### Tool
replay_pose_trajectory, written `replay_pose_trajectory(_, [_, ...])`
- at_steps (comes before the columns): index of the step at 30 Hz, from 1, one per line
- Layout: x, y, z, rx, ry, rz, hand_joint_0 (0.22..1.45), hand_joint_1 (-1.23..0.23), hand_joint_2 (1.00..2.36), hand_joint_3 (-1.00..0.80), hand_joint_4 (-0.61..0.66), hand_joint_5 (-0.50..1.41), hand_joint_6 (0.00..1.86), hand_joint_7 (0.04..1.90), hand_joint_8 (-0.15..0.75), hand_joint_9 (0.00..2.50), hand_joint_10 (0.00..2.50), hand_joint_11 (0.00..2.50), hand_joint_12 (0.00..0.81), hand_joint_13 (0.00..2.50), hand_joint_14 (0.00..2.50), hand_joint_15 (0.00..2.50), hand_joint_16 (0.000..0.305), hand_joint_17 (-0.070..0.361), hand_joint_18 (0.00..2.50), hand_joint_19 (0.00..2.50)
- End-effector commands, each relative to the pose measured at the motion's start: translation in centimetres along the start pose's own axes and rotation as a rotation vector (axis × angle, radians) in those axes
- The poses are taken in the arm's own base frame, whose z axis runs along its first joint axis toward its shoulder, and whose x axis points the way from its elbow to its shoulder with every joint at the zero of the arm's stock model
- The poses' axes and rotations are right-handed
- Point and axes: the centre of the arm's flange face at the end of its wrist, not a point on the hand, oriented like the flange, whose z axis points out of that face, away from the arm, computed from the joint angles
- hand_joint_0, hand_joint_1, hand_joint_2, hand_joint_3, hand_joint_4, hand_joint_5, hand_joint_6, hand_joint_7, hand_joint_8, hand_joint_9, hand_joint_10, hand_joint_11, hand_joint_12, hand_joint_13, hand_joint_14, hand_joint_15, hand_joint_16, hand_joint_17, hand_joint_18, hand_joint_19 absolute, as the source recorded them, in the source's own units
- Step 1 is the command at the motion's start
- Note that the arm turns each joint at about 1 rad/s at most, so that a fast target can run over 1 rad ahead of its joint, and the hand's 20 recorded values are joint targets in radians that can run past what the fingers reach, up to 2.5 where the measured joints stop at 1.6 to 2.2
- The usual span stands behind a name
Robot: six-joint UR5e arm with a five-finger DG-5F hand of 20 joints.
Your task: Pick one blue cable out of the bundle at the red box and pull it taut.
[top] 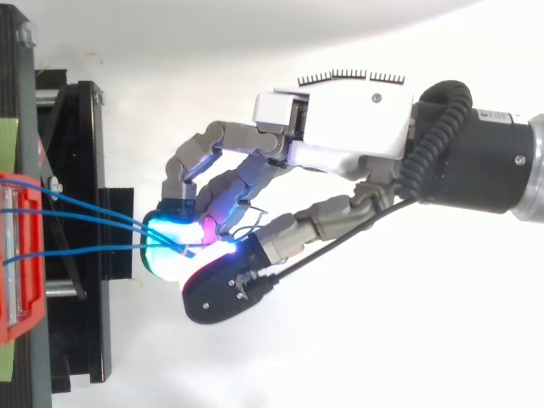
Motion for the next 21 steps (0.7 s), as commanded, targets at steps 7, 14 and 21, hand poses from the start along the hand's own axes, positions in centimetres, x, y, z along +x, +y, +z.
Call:
replay_pose_trajectory(7, [0.0, -0.07, 0.02, 0.001, -0.001, -0.002, 0.62, -0.63, 1.01, -0.36, 0.09, -0.19, 0.92, 0.89, 0.349, 1.06, 0.01, 0.98, 0.387, 0.62, 0.01, 0.29, 0.049, 0.109, 0.57, 0.19])
replay_pose_trajectory(14, [-0.01, 0.03, -0.01, 0.0, -0.001, 0.0, 0.76, -0.84, 1.0, -0.45, -0.04, -0.19, 0.93, 1.0, 0.339, 1.04, 0.01, 1.02, 0.379, 0.66, 0.01, 0.29, 0.047, 0.106, 0.61, 0.12])
replay_pose_trajectory(21, [0.03, -0.07, 0.02, 0.001, 0.002, 0.005, 0.8, -0.84, 1.0, -0.5, -0.03, -0.2, 0.95, 0.93, 0.323, 1.03, 0.01, 1.02, 0.372, 0.68, 0.01, 0.28, 0.046, 0.104, 0.64, 0.09])
